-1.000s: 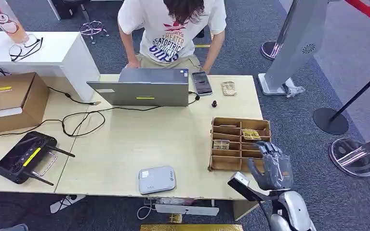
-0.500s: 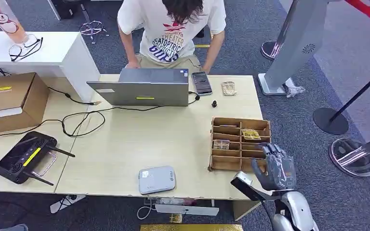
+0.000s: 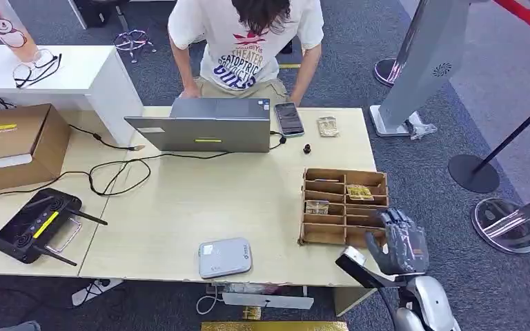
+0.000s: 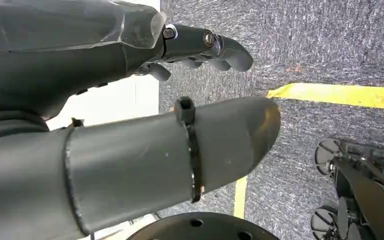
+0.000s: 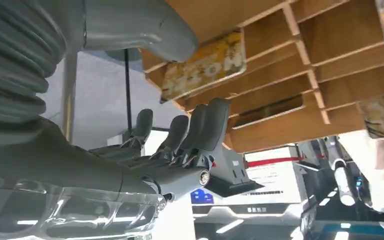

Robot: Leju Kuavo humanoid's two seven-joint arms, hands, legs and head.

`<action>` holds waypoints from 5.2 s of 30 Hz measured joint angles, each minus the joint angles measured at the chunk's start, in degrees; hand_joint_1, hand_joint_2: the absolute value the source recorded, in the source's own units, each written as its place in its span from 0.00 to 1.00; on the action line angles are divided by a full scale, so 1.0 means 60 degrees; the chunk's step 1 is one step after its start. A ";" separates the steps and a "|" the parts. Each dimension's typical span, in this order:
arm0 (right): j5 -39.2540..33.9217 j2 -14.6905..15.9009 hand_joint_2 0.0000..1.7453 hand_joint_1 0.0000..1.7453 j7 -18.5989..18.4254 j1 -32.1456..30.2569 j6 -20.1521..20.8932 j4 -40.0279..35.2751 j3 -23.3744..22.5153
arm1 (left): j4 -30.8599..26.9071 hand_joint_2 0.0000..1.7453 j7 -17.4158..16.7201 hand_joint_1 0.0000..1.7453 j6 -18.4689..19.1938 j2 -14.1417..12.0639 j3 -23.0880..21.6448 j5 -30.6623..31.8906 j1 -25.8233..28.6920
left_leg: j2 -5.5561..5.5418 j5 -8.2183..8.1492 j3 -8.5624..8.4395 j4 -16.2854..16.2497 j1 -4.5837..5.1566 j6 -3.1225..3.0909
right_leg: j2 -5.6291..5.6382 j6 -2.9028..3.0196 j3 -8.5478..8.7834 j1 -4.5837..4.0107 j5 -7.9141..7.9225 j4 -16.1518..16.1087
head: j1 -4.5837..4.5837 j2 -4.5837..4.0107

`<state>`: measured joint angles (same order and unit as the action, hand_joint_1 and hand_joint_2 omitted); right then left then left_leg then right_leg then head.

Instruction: Pass the card to the sensor for recognition and then transmit it.

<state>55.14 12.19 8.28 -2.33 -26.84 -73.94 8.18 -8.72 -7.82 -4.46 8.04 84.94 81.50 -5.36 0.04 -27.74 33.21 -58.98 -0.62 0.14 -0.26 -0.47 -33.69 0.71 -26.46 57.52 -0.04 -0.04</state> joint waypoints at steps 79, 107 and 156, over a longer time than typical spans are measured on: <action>-0.4351 0.2513 1.00 0.97 0.1668 0.3164 0.3408 -0.1563 0.0105 | 0.0000 0.00 0.0070 0.00 -0.0299 0.0084 0.0077 0.0422 -0.0095 | 0.0002 0.0006 0.0010 -0.0004 0.0009 -0.0006 | 0.0002 -0.0013 0.0005 0.0009 0.0019 0.0001 | 0.0000 0.0000; -0.6306 0.3188 1.00 1.00 0.1344 0.8728 0.4408 0.0052 0.1596 | 0.0047 0.00 0.0426 0.00 0.0302 -0.0091 0.0171 0.1082 -0.0137 | -0.0008 0.0030 0.0014 -0.0008 0.0008 -0.0020 | -0.0014 -0.0012 0.0003 0.0006 0.0031 0.0001 | -0.0004 0.0000; -0.5614 -0.1173 1.00 0.00 0.1224 1.0988 0.3042 0.7505 0.2885 | 0.0047 0.00 0.0226 0.00 -0.0022 0.0168 -0.0579 0.1147 -0.0303 | -0.0008 0.0045 0.0007 -0.0008 0.0003 -0.0011 | -0.0010 -0.0006 0.0003 0.0002 0.0038 0.0007 | -0.0004 0.0000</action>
<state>21.46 5.16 15.63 63.59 -8.59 -28.92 25.49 -8.44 -6.47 -4.59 9.05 81.46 88.39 -7.18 -0.01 -27.47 33.25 -59.03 -0.60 0.08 -0.32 -0.50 -33.67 0.72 -26.23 57.56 -0.07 -0.04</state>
